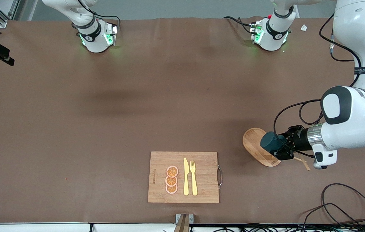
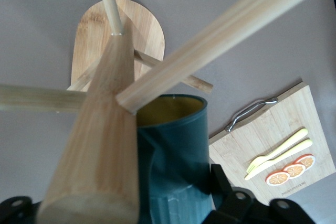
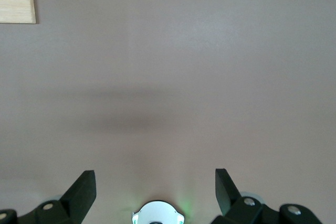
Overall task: Transfer cup from left to right arm and place
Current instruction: 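Close the left gripper on the teal mug body, then lift the teal mug off the stand peg with the left gripper, then carry the mug to mid-table and lower it with the left gripper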
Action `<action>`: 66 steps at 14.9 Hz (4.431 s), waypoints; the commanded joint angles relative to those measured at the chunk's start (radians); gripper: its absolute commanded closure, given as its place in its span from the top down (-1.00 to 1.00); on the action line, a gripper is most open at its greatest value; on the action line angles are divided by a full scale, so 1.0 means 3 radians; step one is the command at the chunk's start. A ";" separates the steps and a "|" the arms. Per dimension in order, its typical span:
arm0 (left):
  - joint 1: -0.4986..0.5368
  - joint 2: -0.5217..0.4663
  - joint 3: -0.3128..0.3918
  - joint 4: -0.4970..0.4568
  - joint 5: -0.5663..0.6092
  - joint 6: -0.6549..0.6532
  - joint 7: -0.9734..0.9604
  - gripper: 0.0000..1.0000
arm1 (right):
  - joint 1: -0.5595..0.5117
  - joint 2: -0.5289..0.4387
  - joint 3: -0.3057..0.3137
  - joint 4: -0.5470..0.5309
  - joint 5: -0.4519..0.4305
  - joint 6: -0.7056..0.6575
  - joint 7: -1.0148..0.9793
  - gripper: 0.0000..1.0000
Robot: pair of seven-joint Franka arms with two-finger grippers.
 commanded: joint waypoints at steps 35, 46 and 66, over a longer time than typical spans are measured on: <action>-0.2537 0.0115 -0.0145 0.0191 0.2264 0.0820 -0.1312 0.09 | 0.0032 -0.0060 -0.0003 -0.0032 -0.0127 -0.0006 -0.0085 1.00; -0.3130 0.0647 -0.0150 0.0181 0.4829 0.1439 -0.1997 0.09 | 0.0032 -0.0060 -0.0003 -0.0027 -0.0122 -0.0022 -0.0091 1.00; -0.3662 0.1629 -0.0170 -0.0074 0.8171 0.0606 -0.5214 0.80 | -0.0009 0.0053 -0.0013 0.0004 -0.0117 0.0024 -0.0121 1.00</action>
